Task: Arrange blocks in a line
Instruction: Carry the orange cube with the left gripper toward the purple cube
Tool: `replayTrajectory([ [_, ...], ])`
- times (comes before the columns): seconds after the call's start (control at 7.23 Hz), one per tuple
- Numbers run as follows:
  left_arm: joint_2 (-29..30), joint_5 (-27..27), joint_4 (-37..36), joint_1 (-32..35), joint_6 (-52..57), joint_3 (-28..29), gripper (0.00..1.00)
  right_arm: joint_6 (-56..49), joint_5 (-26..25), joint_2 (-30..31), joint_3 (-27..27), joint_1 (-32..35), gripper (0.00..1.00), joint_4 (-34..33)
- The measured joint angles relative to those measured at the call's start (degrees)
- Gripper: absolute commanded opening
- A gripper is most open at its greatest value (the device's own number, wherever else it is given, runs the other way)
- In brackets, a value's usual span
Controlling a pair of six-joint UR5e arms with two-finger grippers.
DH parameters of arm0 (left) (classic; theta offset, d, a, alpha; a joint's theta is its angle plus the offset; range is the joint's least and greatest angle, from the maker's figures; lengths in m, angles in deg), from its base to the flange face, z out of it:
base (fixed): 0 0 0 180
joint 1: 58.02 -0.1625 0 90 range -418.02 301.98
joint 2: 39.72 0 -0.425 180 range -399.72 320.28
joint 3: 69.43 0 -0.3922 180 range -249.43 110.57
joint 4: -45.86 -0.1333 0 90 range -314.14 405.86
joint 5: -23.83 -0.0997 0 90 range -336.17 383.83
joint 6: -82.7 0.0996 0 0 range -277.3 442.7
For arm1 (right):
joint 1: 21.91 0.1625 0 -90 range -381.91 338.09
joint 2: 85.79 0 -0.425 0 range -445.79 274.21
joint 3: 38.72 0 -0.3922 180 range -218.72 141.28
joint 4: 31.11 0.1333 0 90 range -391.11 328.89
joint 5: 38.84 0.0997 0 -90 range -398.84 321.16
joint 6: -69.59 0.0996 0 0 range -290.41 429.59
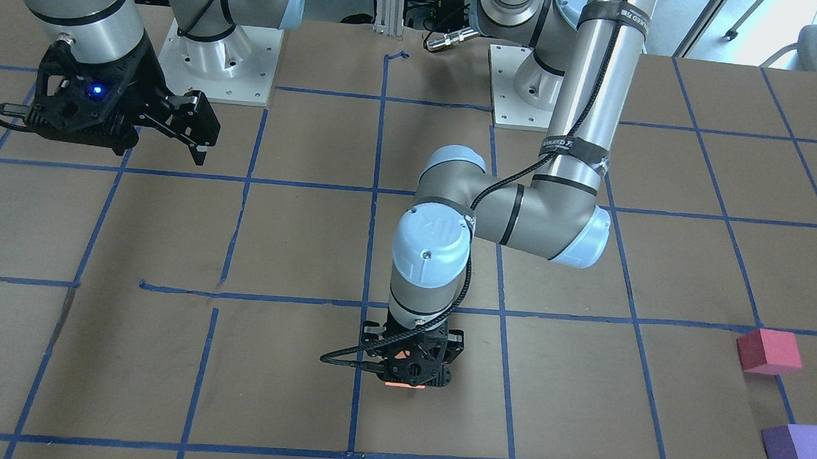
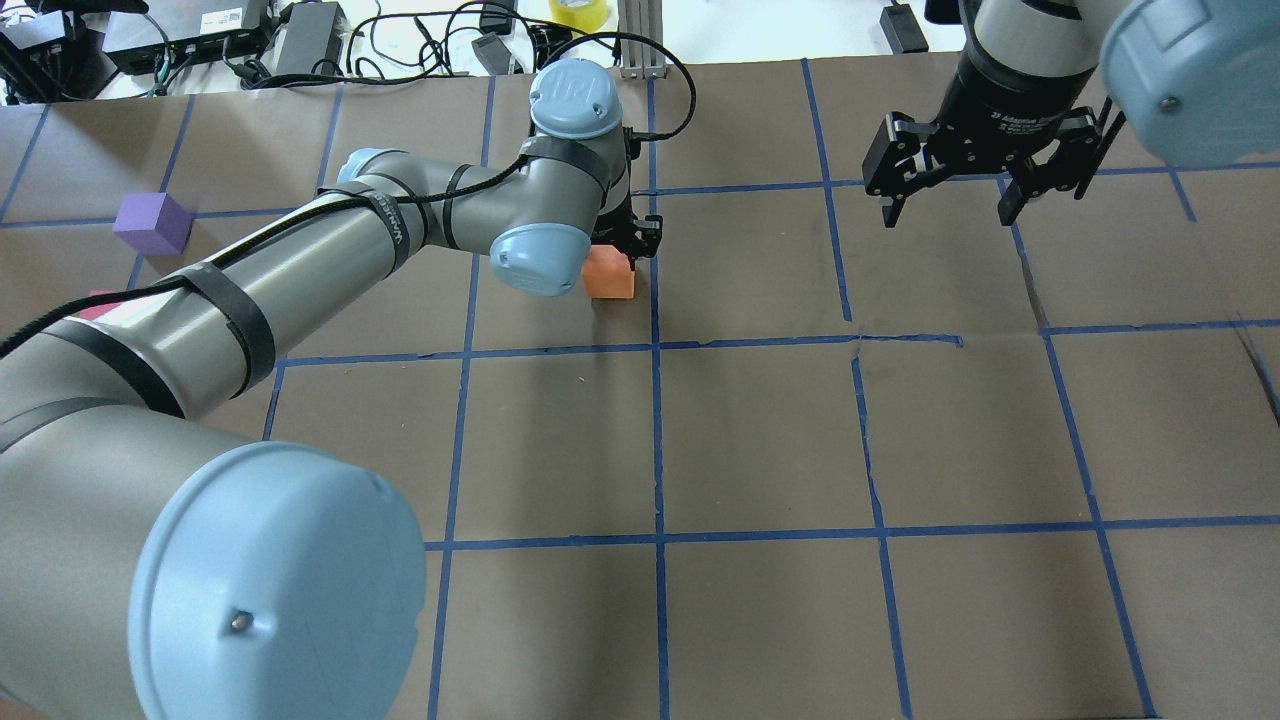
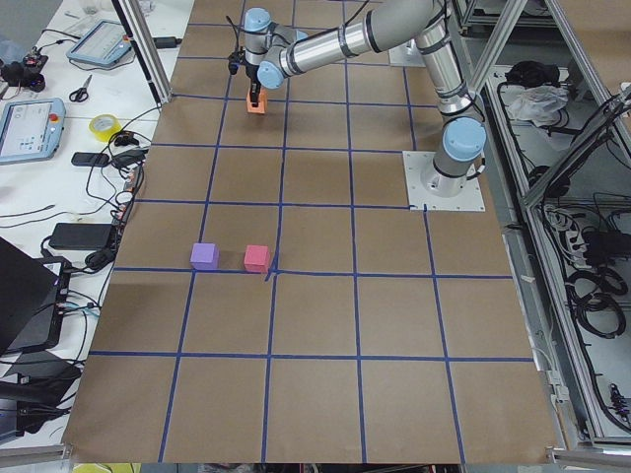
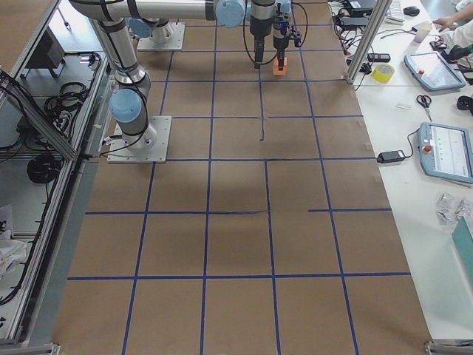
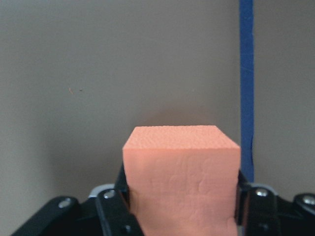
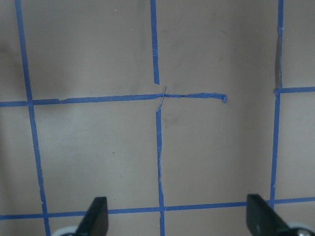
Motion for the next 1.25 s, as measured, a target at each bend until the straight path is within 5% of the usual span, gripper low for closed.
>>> replayTrajectory([
  [0.69,-11.74,-0.62,5.61,-18.58,11.70,-6.38,0.00,-1.00,-0.02,-0.03,0.00,0.06,1.00,-0.10],
  [1.25,-11.89,0.80,10.22,-36.81,29.31,-3.96,0.00,-1.23,-0.08,-0.04,-0.08,0.09,1.00,-0.17],
])
